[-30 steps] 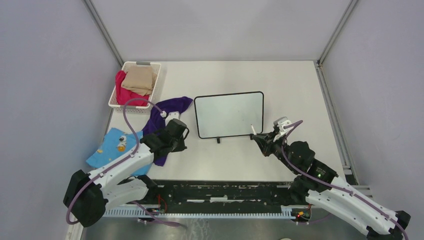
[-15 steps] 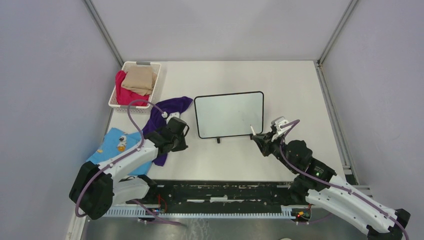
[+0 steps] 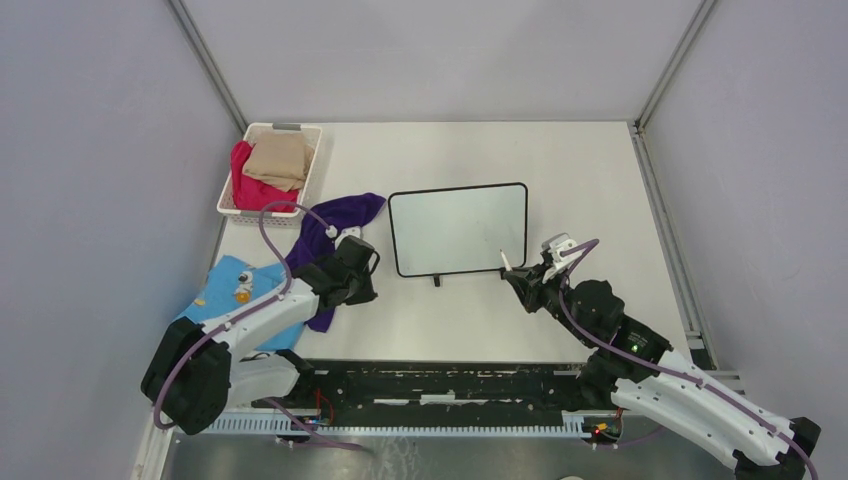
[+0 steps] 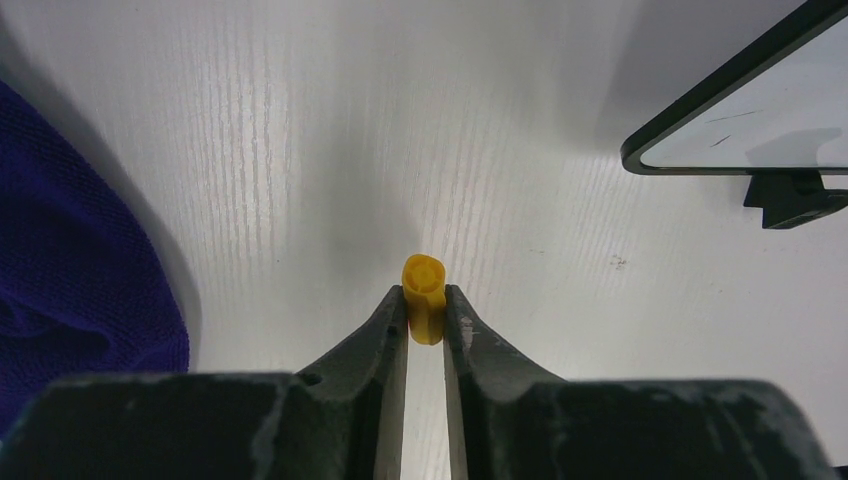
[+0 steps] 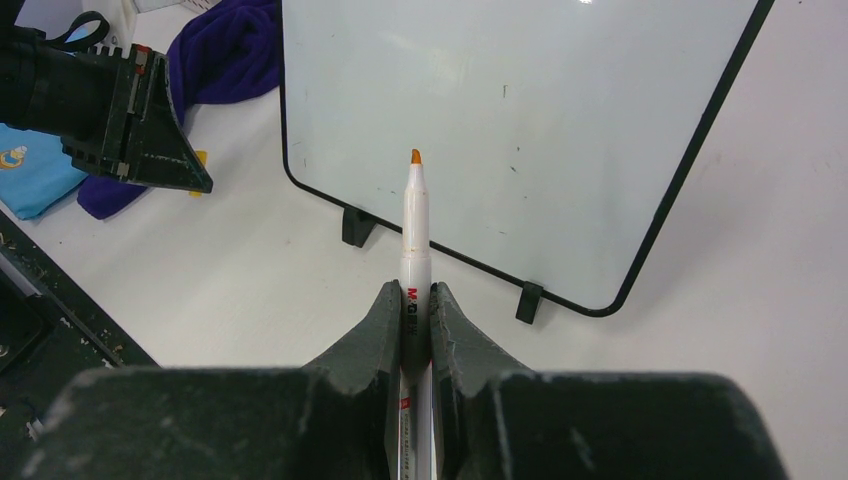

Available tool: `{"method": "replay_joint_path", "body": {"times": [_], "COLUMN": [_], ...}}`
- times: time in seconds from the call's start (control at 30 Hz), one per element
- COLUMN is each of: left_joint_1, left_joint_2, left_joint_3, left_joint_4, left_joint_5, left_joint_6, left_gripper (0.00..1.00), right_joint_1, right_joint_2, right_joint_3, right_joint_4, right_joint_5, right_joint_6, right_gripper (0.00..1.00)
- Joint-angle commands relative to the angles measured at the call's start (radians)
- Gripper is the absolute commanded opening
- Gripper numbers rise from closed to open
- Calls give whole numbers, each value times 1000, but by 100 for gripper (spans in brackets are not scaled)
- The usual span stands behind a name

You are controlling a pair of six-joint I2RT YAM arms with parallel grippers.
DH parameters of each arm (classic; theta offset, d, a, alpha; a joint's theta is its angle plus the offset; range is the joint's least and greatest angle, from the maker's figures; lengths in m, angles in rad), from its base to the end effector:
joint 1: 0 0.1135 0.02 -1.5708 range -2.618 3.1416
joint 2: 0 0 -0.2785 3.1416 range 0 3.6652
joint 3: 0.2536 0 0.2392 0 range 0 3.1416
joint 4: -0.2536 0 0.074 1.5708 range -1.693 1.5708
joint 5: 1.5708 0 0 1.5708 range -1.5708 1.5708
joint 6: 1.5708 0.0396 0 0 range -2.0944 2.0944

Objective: Write a sentence on the whiteboard
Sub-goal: Place the pen cap at the center of the board.

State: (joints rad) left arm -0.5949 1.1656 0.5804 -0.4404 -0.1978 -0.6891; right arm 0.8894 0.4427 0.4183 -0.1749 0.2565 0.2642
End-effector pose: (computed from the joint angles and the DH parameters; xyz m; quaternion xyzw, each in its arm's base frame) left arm 0.1658 -0.1028 0.1951 -0.0717 0.9561 -0.0843 0.2715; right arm 0.0780 0.0802 0.2649 -0.1590 0.7553 0.2595 0.5804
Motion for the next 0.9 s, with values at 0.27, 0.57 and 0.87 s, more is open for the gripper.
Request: {"method": "replay_joint_path", "body": {"times": [0.27,0.57,0.87], "left_joint_1": [6,6,5], "left_joint_2": [32,-16,-268], "left_joint_3": [-14,2,103], "left_joint_4": [46,29,13], "left_joint_5": [14,-14,49], "left_joint_6": [-24,-32,74], "left_gripper": [28,30,59], "right_joint_1": [2,1,2], "right_joint_2": [-17,-43,-20], "right_joint_3": [38,29,46], "right_joint_4": [18,7,52], "right_joint_5": [14,10,-142], "right_joint_6": [1,14,-31], "right_gripper": [0,0,0]}}
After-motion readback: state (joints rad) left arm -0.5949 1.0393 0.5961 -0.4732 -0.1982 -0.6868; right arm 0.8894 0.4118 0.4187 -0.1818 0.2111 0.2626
